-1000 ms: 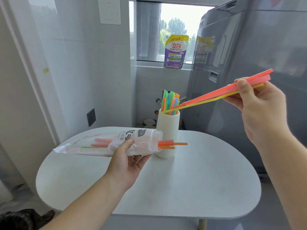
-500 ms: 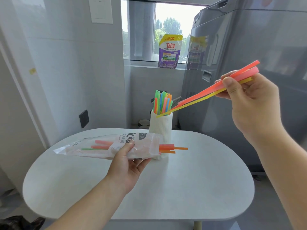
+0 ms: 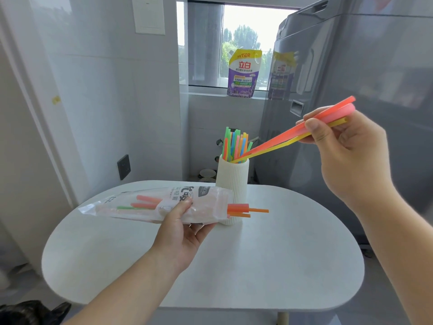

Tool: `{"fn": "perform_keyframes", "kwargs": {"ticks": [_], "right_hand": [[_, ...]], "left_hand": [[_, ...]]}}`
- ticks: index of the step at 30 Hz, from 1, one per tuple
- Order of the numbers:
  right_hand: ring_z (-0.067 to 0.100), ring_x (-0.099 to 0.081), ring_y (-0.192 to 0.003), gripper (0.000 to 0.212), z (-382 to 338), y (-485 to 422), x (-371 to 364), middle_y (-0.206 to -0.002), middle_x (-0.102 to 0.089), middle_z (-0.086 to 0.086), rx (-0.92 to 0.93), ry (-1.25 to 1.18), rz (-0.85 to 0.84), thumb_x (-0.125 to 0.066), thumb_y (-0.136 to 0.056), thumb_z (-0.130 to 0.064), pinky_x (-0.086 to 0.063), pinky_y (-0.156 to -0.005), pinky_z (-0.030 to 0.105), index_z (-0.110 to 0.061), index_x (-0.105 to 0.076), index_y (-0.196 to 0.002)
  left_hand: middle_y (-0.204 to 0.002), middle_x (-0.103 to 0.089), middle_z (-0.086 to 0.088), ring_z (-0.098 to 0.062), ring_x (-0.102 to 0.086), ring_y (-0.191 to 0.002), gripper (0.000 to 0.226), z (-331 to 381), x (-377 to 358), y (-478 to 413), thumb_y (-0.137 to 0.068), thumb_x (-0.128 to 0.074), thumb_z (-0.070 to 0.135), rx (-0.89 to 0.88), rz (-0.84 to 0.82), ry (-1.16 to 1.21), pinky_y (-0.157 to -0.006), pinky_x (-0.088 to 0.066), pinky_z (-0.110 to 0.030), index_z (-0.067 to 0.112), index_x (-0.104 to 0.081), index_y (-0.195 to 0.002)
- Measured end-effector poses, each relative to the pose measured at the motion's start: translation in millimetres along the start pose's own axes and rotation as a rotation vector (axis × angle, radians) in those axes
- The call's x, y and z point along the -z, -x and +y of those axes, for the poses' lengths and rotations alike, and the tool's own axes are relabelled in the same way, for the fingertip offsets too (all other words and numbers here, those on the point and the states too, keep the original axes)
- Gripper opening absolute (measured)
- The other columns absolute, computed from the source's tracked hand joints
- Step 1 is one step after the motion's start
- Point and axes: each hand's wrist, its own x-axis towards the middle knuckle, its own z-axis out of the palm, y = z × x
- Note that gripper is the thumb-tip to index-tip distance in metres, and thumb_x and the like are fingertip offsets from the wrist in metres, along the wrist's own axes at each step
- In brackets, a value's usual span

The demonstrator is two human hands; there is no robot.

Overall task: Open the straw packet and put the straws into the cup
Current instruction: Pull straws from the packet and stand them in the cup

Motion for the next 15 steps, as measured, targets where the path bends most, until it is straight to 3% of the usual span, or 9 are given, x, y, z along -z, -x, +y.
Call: {"fn": "perform_keyframes", "kwargs": {"ticks": [9,12,15], "right_hand": [[0.014,-0.074,-0.084,0.008,9,-17,-20,-0.091,-0.074,-0.007,-0.134,0.119,-0.05,-0.062,-0.099,-0.02,-0.062,-0.082,0.033,-0.019,-0.069,-0.099],[0.009,-0.075,-0.077,0.014,13,-36,-26,-0.09,-0.075,-0.002,-0.175,0.115,-0.073,-0.061,-0.1,-0.021,-0.062,-0.076,0.025,-0.009,-0.07,-0.101],[0.006,-0.074,-0.074,0.01,15,-53,-33,-0.091,-0.075,0.0,-0.184,0.107,-0.127,-0.061,-0.1,-0.02,-0.059,-0.067,0.016,-0.013,-0.068,-0.096]], "left_hand": [[-0.096,-0.082,-0.011,-0.025,-0.081,-0.08,0.029,3,1,3,-0.096,-0.067,0.016,-0.006,-0.009,-0.005,-0.058,-0.065,-0.039,0.016,-0.065,-0.125],[-0.098,-0.082,-0.012,-0.026,-0.081,-0.081,0.032,4,1,3,-0.096,-0.067,0.016,-0.005,-0.008,-0.001,-0.059,-0.065,-0.04,0.016,-0.064,-0.128],[-0.097,-0.082,-0.012,-0.026,-0.081,-0.081,0.03,4,1,3,-0.096,-0.067,0.016,-0.002,-0.003,0.0,-0.059,-0.065,-0.04,0.016,-0.065,-0.125]]}}
